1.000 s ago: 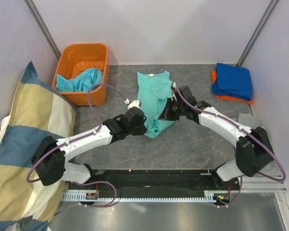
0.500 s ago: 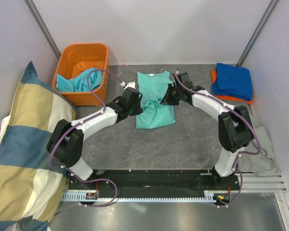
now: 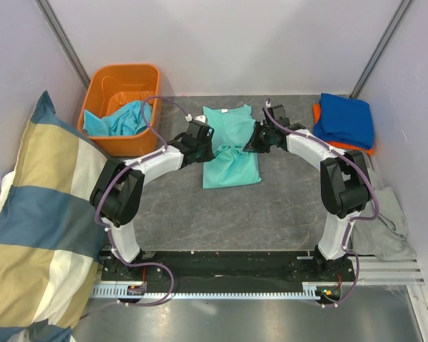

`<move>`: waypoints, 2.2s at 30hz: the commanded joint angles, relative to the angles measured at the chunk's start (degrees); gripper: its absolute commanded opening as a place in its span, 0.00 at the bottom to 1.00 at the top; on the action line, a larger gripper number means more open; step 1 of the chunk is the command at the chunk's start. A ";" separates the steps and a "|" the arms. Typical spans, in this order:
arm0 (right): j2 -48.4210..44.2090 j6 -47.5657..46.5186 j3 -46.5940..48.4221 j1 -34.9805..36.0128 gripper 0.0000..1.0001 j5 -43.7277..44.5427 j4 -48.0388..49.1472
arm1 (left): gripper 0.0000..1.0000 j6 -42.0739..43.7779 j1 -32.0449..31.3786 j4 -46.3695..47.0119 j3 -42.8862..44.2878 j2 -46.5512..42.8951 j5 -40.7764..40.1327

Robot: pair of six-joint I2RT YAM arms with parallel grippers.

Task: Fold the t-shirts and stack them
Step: Fold the tshirt

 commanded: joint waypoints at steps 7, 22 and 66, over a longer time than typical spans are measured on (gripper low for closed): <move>2.14 -0.72 3.46 -1.57 0.00 -0.22 0.57 | 0.02 3.11 1.86 1.61 6.75 4.21 3.32; -6.73 -7.47 1.35 -9.66 0.79 7.42 -1.80 | 1.00 5.74 5.20 -2.70 1.84 -4.46 -8.89; -15.08 -6.43 -23.44 -10.19 0.81 -3.56 3.56 | 1.00 -1.10 3.71 13.82 1.12 1.48 22.21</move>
